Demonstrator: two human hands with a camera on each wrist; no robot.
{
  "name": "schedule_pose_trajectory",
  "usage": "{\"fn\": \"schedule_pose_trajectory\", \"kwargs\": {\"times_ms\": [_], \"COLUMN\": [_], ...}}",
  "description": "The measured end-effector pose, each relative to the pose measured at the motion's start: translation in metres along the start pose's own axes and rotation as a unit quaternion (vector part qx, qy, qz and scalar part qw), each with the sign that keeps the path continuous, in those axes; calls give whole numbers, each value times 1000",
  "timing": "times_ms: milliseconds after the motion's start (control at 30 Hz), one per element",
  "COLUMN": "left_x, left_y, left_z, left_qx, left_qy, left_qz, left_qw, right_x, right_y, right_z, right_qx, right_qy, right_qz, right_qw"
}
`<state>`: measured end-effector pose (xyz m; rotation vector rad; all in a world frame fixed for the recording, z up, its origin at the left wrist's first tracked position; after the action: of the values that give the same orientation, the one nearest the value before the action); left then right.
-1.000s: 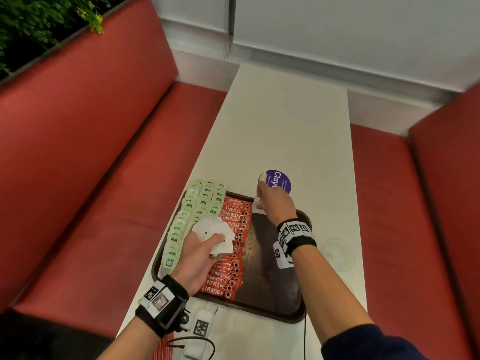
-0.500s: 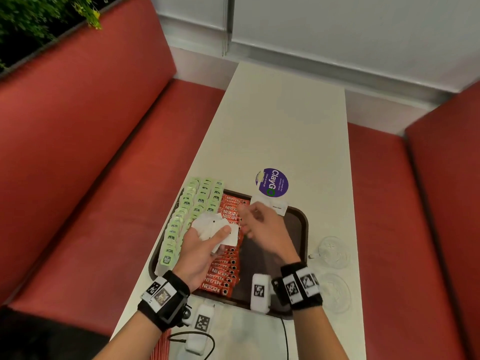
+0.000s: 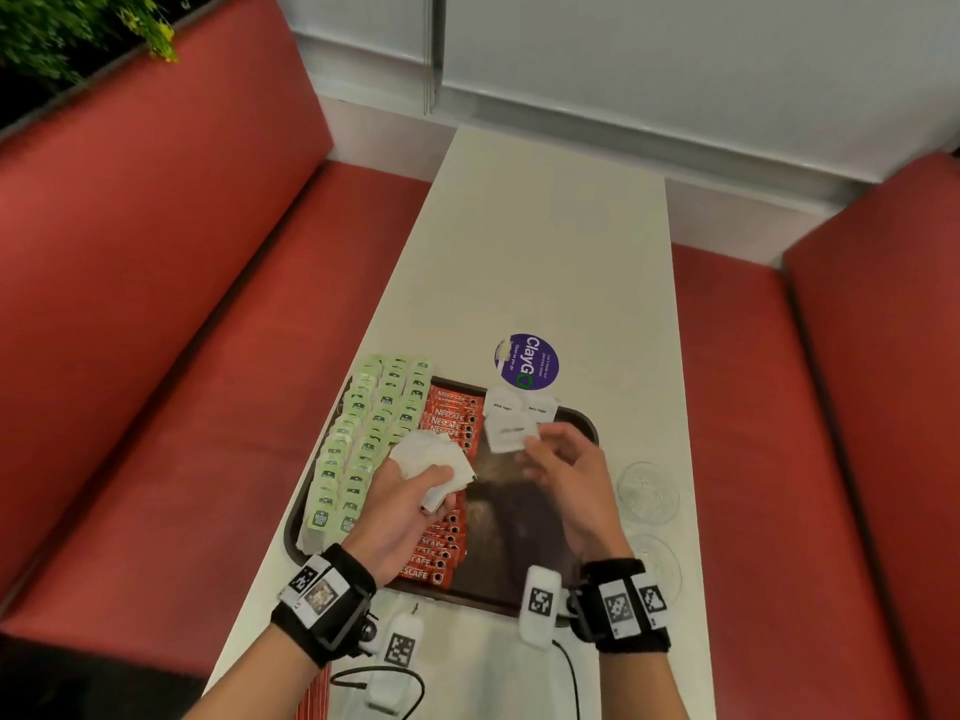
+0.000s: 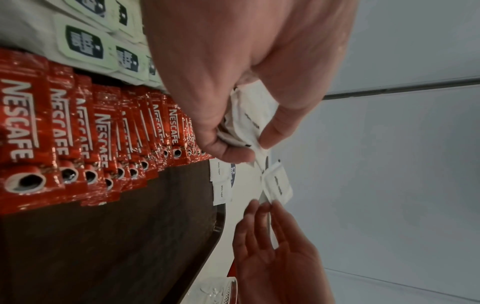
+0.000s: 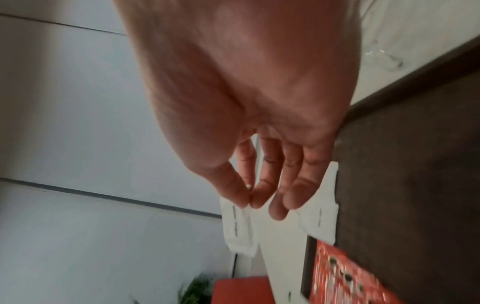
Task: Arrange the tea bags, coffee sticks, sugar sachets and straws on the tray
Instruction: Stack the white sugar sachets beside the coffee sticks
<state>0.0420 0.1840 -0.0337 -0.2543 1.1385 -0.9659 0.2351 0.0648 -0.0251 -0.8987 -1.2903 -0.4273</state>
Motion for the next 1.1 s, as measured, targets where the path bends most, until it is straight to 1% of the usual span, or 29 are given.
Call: {"fn": "schedule_pose_trajectory", "kwargs": {"times_ms": [33, 100, 167, 200, 267, 333, 400, 500, 633, 733, 867, 1100], "left_x": [1, 4, 4, 4, 5, 5, 5, 5, 3, 1, -1, -1], "left_y": [1, 1, 0, -1, -1, 0, 0, 1, 0, 1, 5, 7], "left_z": [-2, -4, -5, -6, -8, -11, -13, -13, -10, -10, -14, -10], "left_qx": [-2, -1, 1, 3, 6, 4, 0, -1, -1, 0, 3, 16], "left_qy": [-6, -14, -14, -13, -12, -9, -6, -3, 1, 0, -4, -12], "left_qz": [-4, -8, -10, -11, -12, -14, -16, -17, -16, -17, -13, -16], "left_qw": [1000, 1000, 1000, 1000, 1000, 1000, 1000, 1000, 1000, 1000, 1000, 1000], "right_x": [2, 6, 15, 21, 32, 36, 32, 26, 20, 15, 12, 13], "right_y": [8, 25, 38, 44, 58, 74, 91, 109, 124, 132, 131, 129], "right_z": [-9, -26, -36, -38, -40, -38, -33, -22, -8, -8, -9, -9], "right_qx": [-27, -76, -102, -104, -83, -45, 2, 69, 105, 95, 55, 16], "right_qy": [-25, -128, -231, -277, -357, -435, -490, -520, -540, -562, -585, -600], "right_qz": [-2, -26, -58, -73, -105, -138, -140, -140, -140, -135, -135, -168], "right_qw": [999, 989, 966, 952, 924, 889, 860, 839, 824, 811, 798, 782]}}
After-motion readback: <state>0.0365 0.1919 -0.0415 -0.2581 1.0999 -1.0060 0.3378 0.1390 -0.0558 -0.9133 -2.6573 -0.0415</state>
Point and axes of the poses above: each hand's wrist, its own y-axis towards the middle knuckle, its own z-axis out of the palm, x = y × z, the point moved 5 cm from there along y, towards the middle knuckle, and after that the axes turned 1 degree about -x, right-handed, at the moved point
